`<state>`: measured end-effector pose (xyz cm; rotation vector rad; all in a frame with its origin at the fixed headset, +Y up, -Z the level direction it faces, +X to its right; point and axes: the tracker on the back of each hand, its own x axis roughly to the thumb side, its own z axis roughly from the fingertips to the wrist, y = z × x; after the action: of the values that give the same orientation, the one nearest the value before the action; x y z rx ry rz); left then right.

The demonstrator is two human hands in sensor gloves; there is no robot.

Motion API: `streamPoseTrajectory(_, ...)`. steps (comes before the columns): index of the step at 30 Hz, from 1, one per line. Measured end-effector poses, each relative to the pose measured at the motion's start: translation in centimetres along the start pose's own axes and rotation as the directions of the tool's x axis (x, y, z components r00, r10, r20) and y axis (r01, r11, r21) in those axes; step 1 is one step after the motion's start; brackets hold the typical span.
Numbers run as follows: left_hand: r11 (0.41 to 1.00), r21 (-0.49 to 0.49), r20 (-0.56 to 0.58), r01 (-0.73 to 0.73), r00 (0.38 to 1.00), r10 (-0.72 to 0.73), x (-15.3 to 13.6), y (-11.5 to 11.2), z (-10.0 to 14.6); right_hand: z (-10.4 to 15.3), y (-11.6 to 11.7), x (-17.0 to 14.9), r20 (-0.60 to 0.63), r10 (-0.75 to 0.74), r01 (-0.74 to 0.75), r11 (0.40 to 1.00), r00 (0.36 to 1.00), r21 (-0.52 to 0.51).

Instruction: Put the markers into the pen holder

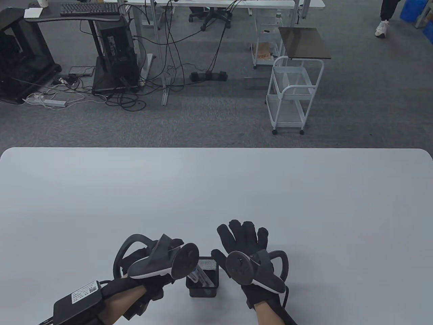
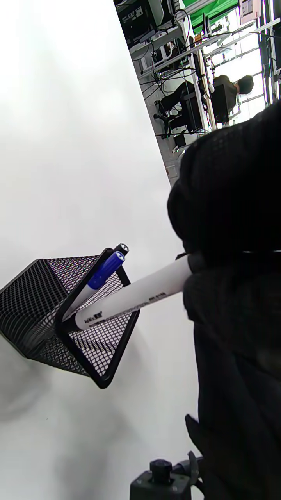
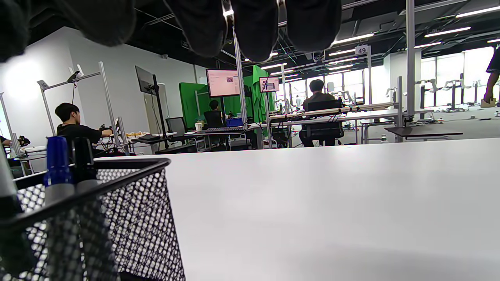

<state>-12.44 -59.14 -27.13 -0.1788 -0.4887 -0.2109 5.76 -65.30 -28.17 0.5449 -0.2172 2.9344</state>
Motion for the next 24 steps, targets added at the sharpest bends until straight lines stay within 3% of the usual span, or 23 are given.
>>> streamPoseTrajectory(24, 1.0, 0.0, 0.063, -0.01, 0.998, 0.01, 2.0, -2.7, -1.9, -0.1, 0.2, 0.0, -0.002, 0.004, -0.004, 1.0, 1.0, 0.006)
